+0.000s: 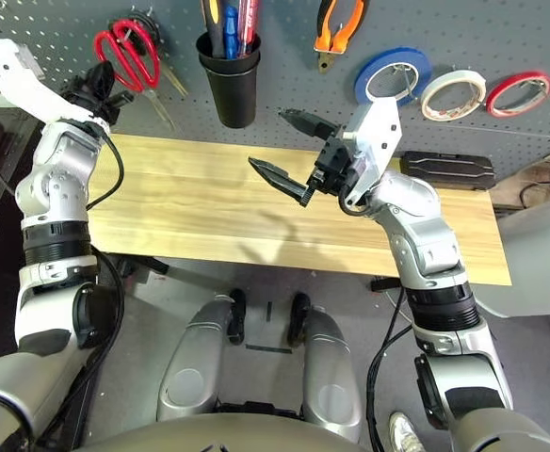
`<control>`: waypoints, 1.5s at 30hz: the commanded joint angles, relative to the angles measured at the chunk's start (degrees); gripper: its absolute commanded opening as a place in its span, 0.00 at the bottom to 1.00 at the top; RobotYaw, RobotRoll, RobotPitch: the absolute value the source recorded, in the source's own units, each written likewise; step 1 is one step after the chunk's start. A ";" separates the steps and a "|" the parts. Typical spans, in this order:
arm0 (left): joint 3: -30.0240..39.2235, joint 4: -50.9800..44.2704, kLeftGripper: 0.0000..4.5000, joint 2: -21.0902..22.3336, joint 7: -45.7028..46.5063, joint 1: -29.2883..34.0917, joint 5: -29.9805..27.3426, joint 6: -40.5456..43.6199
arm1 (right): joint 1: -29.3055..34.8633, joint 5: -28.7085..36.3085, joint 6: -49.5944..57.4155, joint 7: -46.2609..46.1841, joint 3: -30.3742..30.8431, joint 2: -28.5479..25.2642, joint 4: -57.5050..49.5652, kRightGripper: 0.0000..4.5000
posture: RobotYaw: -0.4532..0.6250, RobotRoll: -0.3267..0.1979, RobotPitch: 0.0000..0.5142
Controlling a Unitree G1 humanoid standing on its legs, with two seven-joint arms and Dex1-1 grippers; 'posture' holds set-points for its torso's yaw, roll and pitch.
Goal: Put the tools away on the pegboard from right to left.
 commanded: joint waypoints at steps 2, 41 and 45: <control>-0.62 4.31 0.20 0.25 -0.77 0.06 2.04 -1.99 | 0.29 -0.62 -0.44 -0.34 0.59 0.45 -0.71 1.00 | 0.49 0.62 0.49; 4.23 -14.84 0.99 1.54 -11.68 34.36 1.48 -14.31 | 14.98 -18.63 -18.41 -46.02 -23.56 3.94 14.19 1.00 | 0.44 0.62 0.41; 4.61 -13.20 0.99 2.20 -12.26 34.22 1.51 -15.53 | 14.14 -18.72 -19.26 -47.00 -23.85 3.14 15.78 1.00 | 0.44 0.62 0.41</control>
